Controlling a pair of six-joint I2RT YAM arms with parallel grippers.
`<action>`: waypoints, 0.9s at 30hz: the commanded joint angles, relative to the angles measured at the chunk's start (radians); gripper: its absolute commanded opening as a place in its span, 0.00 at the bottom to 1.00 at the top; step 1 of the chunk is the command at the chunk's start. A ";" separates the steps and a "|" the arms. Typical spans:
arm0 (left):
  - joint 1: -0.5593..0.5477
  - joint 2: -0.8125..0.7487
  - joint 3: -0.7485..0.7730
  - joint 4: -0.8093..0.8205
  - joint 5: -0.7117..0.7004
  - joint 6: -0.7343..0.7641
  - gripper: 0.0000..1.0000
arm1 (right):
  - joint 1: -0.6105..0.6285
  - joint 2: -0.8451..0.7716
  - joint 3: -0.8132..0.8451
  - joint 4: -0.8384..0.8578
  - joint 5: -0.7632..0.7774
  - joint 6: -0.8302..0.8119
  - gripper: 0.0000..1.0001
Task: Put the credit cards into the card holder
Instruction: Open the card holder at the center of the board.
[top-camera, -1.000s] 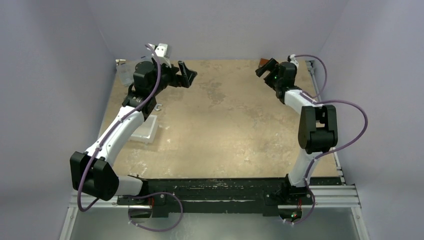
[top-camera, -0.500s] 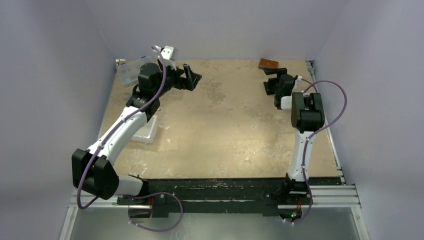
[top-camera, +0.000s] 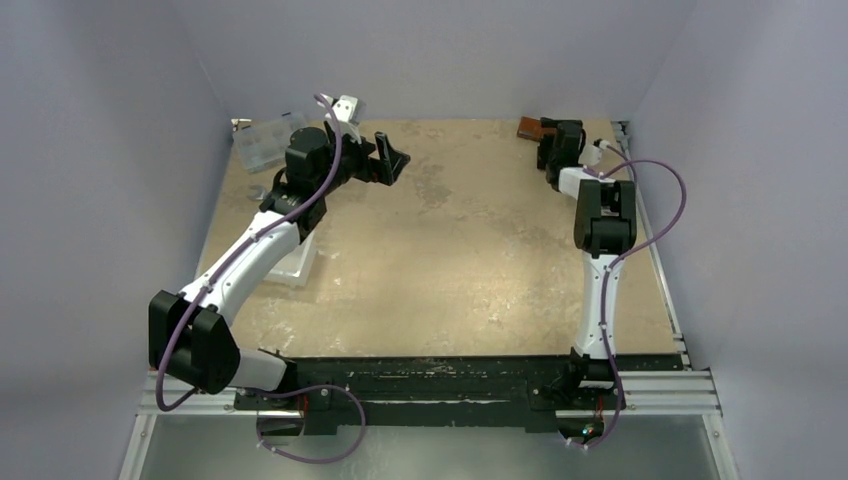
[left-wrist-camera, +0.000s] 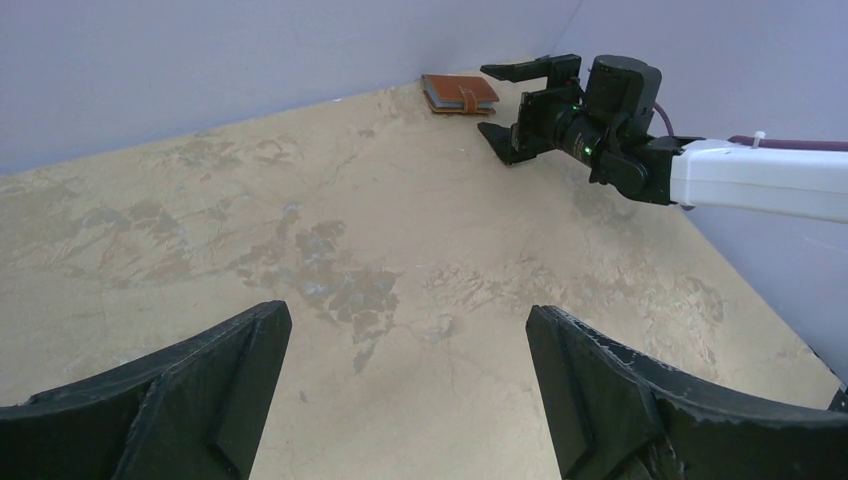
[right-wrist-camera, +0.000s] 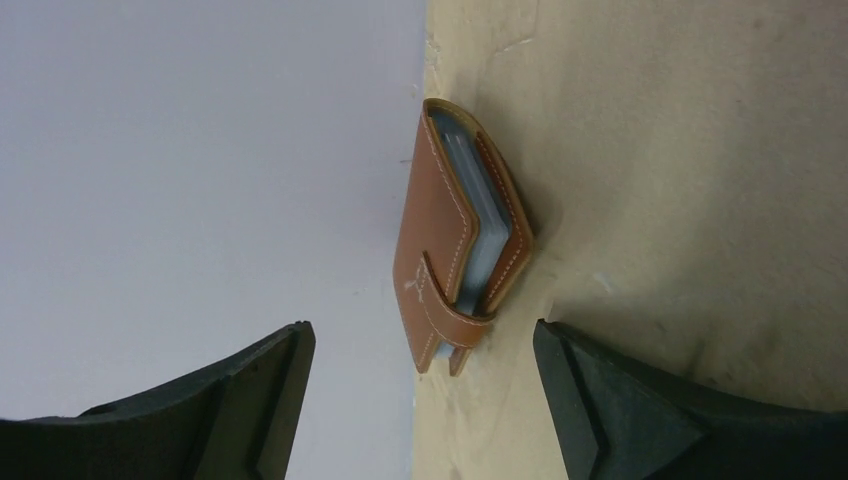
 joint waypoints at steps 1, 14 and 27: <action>-0.006 0.007 0.010 0.032 0.009 0.018 0.97 | 0.008 0.046 0.073 -0.120 0.083 0.051 0.91; -0.006 0.010 0.003 0.041 0.007 0.010 0.97 | 0.017 0.118 0.199 -0.138 0.080 0.011 0.18; -0.012 0.045 -0.009 0.035 -0.057 -0.072 0.97 | 0.182 -0.601 -0.567 -0.122 -0.120 -0.774 0.00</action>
